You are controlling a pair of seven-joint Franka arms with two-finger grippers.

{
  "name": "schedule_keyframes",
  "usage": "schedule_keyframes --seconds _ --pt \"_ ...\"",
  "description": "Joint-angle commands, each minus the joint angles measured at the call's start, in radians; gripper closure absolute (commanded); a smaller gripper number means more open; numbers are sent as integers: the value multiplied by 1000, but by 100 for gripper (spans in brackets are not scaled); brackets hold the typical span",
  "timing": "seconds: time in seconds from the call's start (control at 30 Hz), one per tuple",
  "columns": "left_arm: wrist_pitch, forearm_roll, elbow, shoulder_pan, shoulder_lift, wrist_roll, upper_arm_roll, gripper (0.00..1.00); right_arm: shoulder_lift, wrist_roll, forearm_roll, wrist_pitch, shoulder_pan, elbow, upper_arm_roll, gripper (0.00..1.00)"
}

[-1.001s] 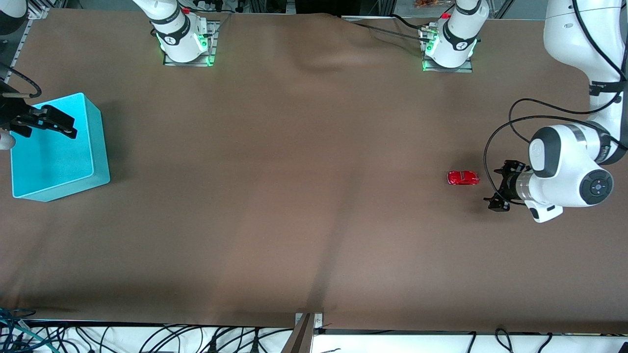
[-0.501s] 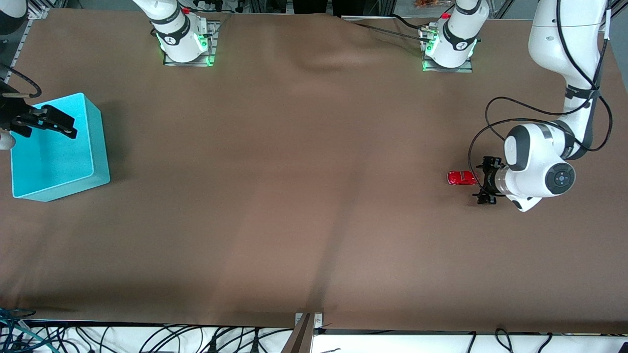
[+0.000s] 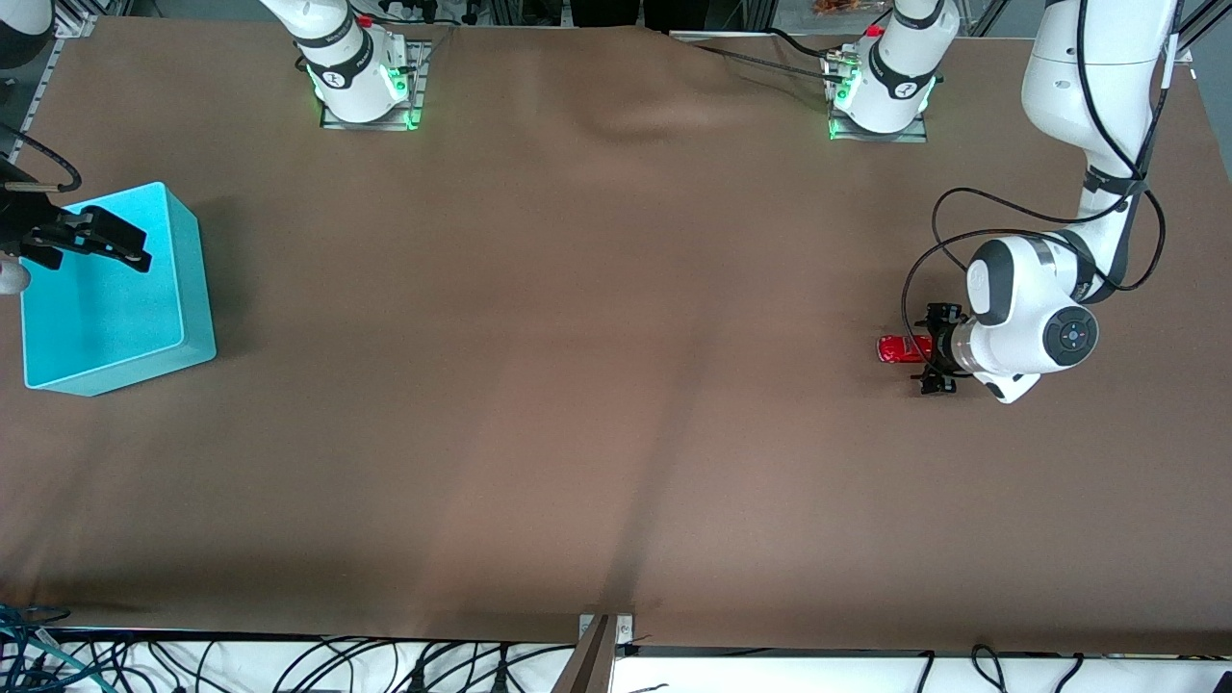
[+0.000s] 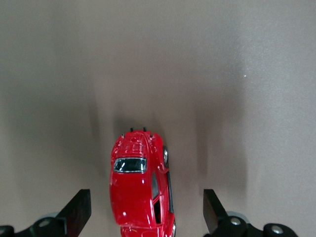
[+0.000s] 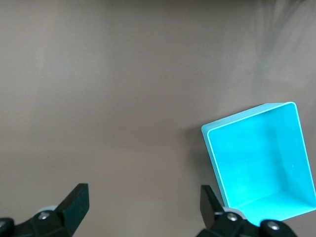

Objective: Wind red beetle toy and store in blue box

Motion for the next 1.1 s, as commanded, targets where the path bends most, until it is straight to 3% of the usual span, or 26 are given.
schedule_keyframes --seconds 0.0,0.13,0.27,0.6,0.77,0.83,1.07 --pt "11 -27 -28 -1 -32 -13 0 0 11 -10 -4 -23 0 32 0 0" --pt "11 -33 -28 -1 -32 -18 -2 6 11 -10 -4 -22 0 32 0 0" --pt "11 -35 -30 -3 -30 -32 -2 24 11 -10 -4 -22 0 32 0 0" --pt "11 -39 -42 -1 -30 -32 -2 29 11 -9 -2 -22 0 32 0 0" --pt "11 -39 -37 2 -30 -32 -3 83 11 -6 -1 -22 0 32 0 0" --pt "10 -39 -36 0 -30 -30 -5 98 11 -7 -1 -20 0 32 0 0" --pt "-1 -39 -28 -6 -36 -47 -34 100 11 -12 -1 -16 2 32 1 0"
